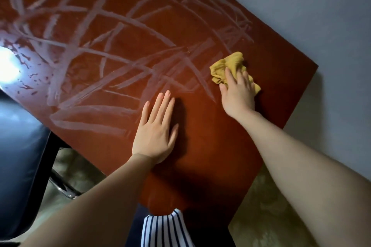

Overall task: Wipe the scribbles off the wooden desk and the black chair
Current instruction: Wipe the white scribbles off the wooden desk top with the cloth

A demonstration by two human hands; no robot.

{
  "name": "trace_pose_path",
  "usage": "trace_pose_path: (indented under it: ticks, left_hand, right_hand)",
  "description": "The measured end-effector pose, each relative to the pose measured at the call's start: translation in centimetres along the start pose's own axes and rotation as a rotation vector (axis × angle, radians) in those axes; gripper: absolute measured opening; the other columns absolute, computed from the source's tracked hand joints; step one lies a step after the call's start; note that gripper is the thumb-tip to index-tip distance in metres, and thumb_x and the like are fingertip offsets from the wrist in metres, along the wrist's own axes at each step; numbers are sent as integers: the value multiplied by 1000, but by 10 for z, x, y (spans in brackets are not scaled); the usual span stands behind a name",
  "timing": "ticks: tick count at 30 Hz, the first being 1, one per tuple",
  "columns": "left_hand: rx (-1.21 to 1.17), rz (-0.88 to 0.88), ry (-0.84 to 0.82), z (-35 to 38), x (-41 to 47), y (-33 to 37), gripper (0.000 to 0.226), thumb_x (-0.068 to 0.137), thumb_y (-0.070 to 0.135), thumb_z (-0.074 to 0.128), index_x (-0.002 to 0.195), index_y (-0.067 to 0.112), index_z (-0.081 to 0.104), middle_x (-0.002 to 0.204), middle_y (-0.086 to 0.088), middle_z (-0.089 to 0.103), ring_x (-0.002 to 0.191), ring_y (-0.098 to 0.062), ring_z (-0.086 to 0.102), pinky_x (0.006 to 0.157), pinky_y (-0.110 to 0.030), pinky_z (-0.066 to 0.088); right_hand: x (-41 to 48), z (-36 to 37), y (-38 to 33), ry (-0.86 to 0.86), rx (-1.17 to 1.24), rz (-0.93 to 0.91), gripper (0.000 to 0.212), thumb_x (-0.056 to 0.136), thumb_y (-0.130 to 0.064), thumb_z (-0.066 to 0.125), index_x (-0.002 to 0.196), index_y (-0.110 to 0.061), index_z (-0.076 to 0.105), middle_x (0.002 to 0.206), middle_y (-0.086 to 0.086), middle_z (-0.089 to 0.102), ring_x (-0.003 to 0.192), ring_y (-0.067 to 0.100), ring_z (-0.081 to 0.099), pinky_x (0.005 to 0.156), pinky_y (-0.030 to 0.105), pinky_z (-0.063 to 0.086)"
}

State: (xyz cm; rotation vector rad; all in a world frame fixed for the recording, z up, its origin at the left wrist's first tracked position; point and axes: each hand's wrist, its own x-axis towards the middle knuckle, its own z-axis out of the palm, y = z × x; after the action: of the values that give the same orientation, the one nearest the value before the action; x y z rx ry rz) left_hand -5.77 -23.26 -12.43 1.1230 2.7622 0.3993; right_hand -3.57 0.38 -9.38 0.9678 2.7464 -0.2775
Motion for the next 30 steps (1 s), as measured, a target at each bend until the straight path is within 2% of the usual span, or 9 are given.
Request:
trace_pose_path:
  ticks: [3,7,10,14,16,19,23,26,30]
  left_hand:
    - [-3,5,1,1,0,0,65,95,41,28,151,10,15,158,-7,8,146,-20,3,118,-42,0]
    - [10,12,6,0,1,0,65,95,41,29,150,8,15,157,-8,10,146,-21,5,118,-42,1]
    - [14,17,-1,0,0,-1,66,96,41,29,150,8,15,157,-9,9,146,-22,5,118,-41,1]
    - [15,36,-12,0,0,-1,66,96,43,29,151,9,15,157,-8,9,146,-21,4,118,-40,-1]
    - [17,42,-14,0,0,-1,65,96,43,28,151,11,14,157,-7,8,146,-21,3,118,-40,-2]
    - [25,44,-16,1,-1,-1,64,96,42,28,150,11,16,157,-7,10,146,-22,5,118,-41,-2]
    - [19,33,-13,3,0,0,63,96,42,28,150,11,17,157,-7,11,146,-23,7,118,-42,-1]
    - [9,40,-11,2,1,1,64,96,42,27,150,12,17,157,-8,11,146,-23,7,117,-43,1]
    - [-1,39,-11,2,-1,0,64,96,42,27,151,12,15,157,-7,10,146,-23,6,118,-42,1]
  right_hand:
    - [-15,13,-30,7,14,-109,53,101,-39,31,151,-29,15,159,2,8,146,23,-1,117,43,1]
    - [-44,27,-42,42,53,-307,50,100,-39,38,148,-31,27,157,1,20,146,22,7,116,44,3]
    - [-70,31,-32,43,95,-435,47,95,-34,52,141,-27,44,150,3,38,143,24,22,115,47,13]
    - [-104,35,-11,101,100,-495,40,81,-21,73,120,-18,65,125,7,61,126,28,49,108,50,32]
    - [-112,33,5,116,101,-469,39,77,-18,76,115,-17,68,118,7,65,119,28,54,103,48,40]
    - [-108,26,34,178,115,-328,39,76,-14,77,114,-15,69,111,9,65,108,29,58,89,44,47]
    - [-76,7,67,241,109,-103,37,84,-15,69,121,-13,65,112,11,62,104,32,55,79,41,46]
    - [-39,-11,78,224,85,48,39,93,-17,59,131,-15,57,126,11,55,113,31,48,83,41,44]
    - [22,-28,71,111,73,117,43,98,-20,50,140,-21,45,140,9,42,124,31,42,97,41,40]
